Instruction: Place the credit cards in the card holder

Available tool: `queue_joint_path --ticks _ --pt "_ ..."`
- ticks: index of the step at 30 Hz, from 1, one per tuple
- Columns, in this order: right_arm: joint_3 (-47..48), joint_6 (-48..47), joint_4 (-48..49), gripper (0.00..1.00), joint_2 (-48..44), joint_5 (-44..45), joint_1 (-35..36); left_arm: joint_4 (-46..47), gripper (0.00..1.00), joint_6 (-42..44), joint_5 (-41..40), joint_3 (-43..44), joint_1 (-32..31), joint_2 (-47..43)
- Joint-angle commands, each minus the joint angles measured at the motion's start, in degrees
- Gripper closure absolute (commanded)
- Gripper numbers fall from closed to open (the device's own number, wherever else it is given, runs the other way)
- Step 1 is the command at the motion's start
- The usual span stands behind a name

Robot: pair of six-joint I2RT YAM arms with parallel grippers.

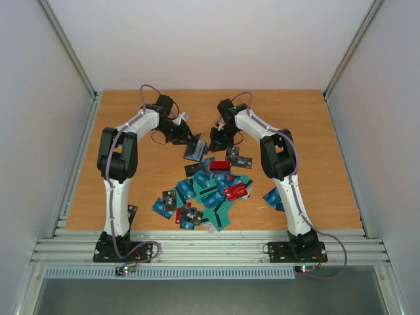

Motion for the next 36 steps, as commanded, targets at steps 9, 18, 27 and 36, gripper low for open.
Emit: queue_joint_path --ticks 9,18,27,36 --pt "-0.98 2.53 2.86 0.86 0.28 -2.49 -0.14 -3.6 0.72 0.91 0.28 4.19 -2.39 5.26" --pt "-3.68 4.64 5.16 0.89 -1.84 -5.72 -0.11 -10.54 0.76 4.55 -7.96 7.77 -4.58 6.35" --pt "-5.04 6.31 5.6 0.9 -4.12 -7.23 0.11 -15.19 0.64 7.31 -19.46 10.55 -8.4 6.83" --pt "-7.61 7.66 8.26 0.9 -7.19 -10.34 0.38 -16.76 0.65 5.74 -22.02 11.08 -8.74 8.87"
